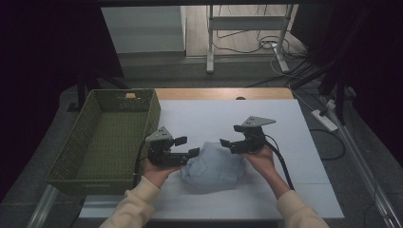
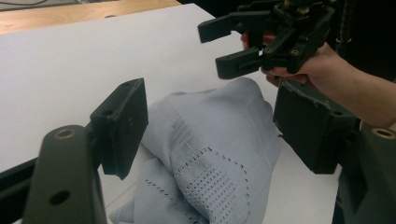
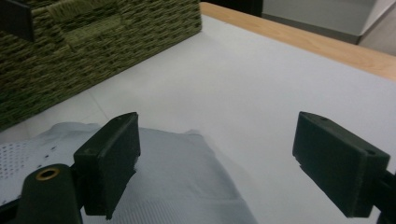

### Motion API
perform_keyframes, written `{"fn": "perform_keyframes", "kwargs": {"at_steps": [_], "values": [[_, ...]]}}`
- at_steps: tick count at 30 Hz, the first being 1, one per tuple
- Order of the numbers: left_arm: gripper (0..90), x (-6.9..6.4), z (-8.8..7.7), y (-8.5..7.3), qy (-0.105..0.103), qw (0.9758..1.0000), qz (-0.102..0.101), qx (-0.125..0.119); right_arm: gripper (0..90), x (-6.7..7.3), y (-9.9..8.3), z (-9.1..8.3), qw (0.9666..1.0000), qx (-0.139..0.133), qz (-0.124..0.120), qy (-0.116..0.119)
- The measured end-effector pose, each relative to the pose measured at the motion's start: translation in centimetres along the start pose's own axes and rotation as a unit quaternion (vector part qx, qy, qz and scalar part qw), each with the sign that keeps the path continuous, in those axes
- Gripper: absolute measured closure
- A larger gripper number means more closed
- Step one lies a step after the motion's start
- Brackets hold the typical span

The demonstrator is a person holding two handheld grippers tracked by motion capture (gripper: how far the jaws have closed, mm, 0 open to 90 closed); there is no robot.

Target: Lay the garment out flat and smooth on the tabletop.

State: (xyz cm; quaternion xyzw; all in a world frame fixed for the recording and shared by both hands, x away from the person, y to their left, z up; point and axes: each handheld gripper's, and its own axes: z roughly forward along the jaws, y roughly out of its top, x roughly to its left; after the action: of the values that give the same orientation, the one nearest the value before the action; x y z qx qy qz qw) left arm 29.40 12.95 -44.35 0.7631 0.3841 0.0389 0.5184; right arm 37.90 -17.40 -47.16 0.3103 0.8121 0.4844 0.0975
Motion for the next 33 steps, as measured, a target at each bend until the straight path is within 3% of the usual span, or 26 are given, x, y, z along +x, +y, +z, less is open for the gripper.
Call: {"fn": "perform_keyframes", "kwargs": {"at_steps": [6, 12, 16, 22, 28, 33], "values": [[26.8, 0.0, 0.0, 0.0, -0.001, 1.0, 0.0, 0.001, 15.0, 0.1, 0.5, 1.0, 0.9999, 0.01, -0.008, 0.0], [26.8, 0.1, 0.0, 0.0, -0.001, 1.0, -0.002, 0.001, 15.0, -0.4, 0.7, 2.3, 0.9999, 0.014, 0.002, 0.003], [26.8, 0.0, 0.1, -0.1, -0.002, 1.0, 0.0, 0.002, 15.0, -0.2, 0.6, 3.5, 0.9995, 0.03, -0.002, 0.012], [26.8, 0.0, 0.1, -0.1, -0.002, 1.0, 0.001, 0.005, 14.9, -0.1, 0.2, 3.8, 0.9985, 0.051, -0.005, 0.017], [26.9, -0.1, -0.1, -0.1, -0.002, 1.0, 0.001, 0.003, 15.0, -0.3, -0.3, 4.0, 0.9973, 0.066, 0.012, 0.03], [26.7, 0.0, 0.0, -0.2, -0.001, 1.0, 0.002, 0.004, 15.0, -0.2, -1.1, 4.3, 0.9941, 0.095, 0.022, 0.049]]}}
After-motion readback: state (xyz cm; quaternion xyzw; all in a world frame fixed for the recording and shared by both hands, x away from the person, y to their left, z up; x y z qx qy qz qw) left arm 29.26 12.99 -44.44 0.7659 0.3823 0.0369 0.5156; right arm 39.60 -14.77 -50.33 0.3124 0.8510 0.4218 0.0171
